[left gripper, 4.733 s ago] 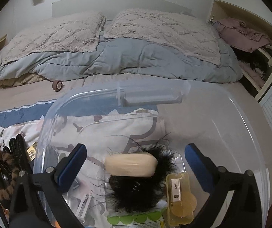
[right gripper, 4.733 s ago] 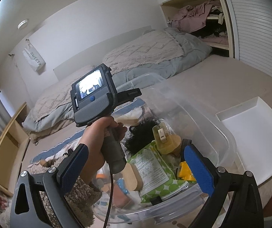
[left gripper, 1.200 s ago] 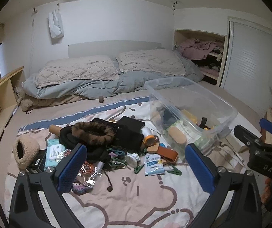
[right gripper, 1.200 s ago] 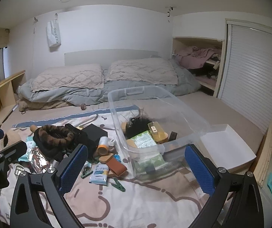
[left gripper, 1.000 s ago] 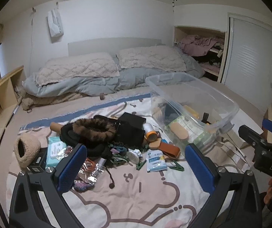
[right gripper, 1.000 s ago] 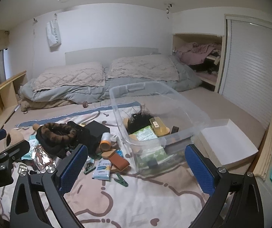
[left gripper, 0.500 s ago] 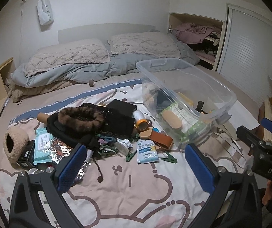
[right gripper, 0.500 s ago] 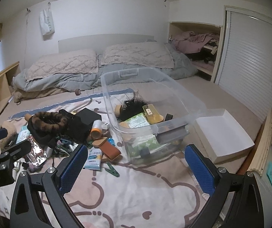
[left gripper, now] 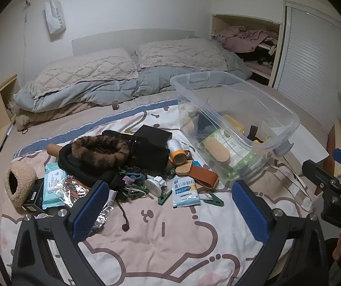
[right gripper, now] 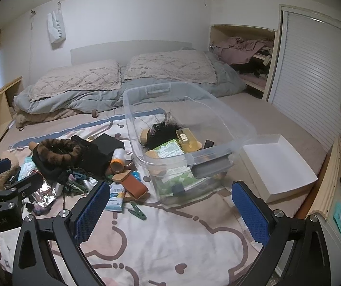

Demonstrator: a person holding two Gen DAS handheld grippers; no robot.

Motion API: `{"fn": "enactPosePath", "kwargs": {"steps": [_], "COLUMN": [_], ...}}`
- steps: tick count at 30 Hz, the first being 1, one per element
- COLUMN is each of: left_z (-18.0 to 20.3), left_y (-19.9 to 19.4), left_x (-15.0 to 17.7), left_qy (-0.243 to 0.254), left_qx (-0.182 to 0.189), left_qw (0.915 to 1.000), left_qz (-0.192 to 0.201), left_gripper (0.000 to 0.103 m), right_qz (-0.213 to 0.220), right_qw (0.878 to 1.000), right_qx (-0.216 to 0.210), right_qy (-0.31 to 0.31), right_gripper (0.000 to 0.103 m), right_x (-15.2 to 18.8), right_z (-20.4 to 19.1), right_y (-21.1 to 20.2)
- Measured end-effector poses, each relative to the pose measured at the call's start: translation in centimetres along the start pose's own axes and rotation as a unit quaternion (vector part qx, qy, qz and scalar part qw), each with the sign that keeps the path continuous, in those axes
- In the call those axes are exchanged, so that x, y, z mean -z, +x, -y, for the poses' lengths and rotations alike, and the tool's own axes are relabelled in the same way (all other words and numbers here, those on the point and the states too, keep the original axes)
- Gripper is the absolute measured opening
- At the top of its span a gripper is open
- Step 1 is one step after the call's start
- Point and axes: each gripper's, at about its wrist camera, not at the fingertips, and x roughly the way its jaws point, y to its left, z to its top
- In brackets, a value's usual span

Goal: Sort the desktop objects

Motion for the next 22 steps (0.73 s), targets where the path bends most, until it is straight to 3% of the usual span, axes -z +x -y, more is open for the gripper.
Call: {"fn": "enactPosePath", "kwargs": {"steps": [22], "left_z": [-0.01], "left_y": [0.14], "left_x": [-0.07], "left_qy": [0.003], "left_qx": [0.002], "left_qw": [1.0000], "left_qz": [-0.002], "left_gripper": [0.103], "right_qz": [0.000], "right_qw": [1.000], "right_qx": [0.000], "right_qy": [-0.001], "right_gripper": [0.102], "right_x": [0.02], "right_z": [0.02], "right_y": [-0.04]}}
